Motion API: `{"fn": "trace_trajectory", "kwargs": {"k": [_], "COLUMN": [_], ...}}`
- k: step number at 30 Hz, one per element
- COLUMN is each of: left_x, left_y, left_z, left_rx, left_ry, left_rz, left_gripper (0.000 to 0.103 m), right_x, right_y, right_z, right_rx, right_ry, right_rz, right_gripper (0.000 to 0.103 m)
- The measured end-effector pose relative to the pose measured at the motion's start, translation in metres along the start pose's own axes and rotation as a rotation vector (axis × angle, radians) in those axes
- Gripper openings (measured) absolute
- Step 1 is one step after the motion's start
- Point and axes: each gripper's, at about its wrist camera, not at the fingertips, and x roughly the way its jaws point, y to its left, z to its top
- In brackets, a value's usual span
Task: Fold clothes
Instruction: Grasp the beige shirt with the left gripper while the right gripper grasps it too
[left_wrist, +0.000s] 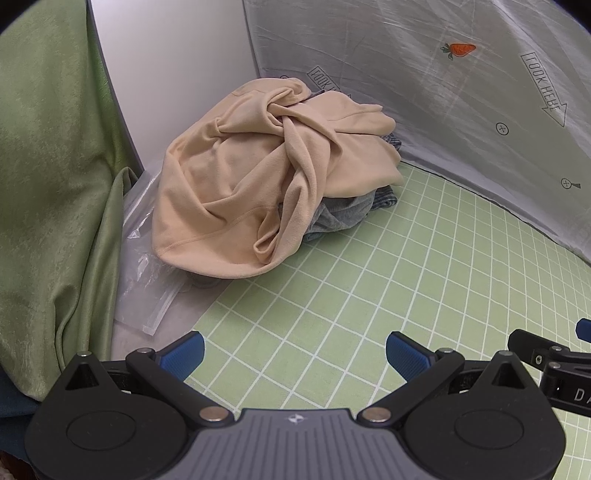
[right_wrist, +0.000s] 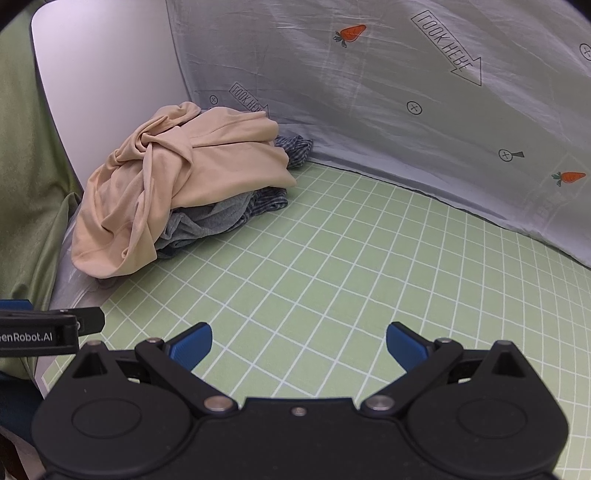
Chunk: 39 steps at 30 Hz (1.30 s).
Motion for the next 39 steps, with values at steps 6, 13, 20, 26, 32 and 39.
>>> {"fn": "trace_trajectory", "kwargs": {"k": [6, 13, 20, 26, 32, 39], "left_x": [0.026, 0.058, 0.113, 0.152, 0.177, 0.162], "left_y": [0.029, 0.065, 0.124, 0.146, 0.157, 0.149], "left_z": [0.03, 0.064, 0.096, 0.106, 0.103, 0.1], "left_rx": [-0.061, -0.136, -0.231, -0.278, -0.34, -0.313], "left_ry": [0.004, 0.011, 0.062, 0.122, 0.169, 0.127], "left_rz": [0.049, 0.108, 0.168, 0.12, 0.048, 0.023], "left_gripper": [0.103, 0.103, 0.103, 0.099, 0.059, 0.003], "right_x": [0.029, 0.074, 0.126, 0.169, 0.186, 0.167], "right_y": [0.009, 0.036, 0.087, 0.13, 0.138, 0.115], "right_z": [0.031, 0.08, 0.125, 0.163, 0.174, 0.157], "right_rx": [-0.01, -0.012, -0.078, -0.134, -0.144, -0.132], "right_ry": [-0.002, -0.02, -0.037, -0.051, -0.059, -0.126], "right_rz": [0.007, 0.027, 0.065, 0.098, 0.226, 0.243], "right_gripper": [0.101, 0.099, 0.096, 0.089, 0.049, 0.007]}}
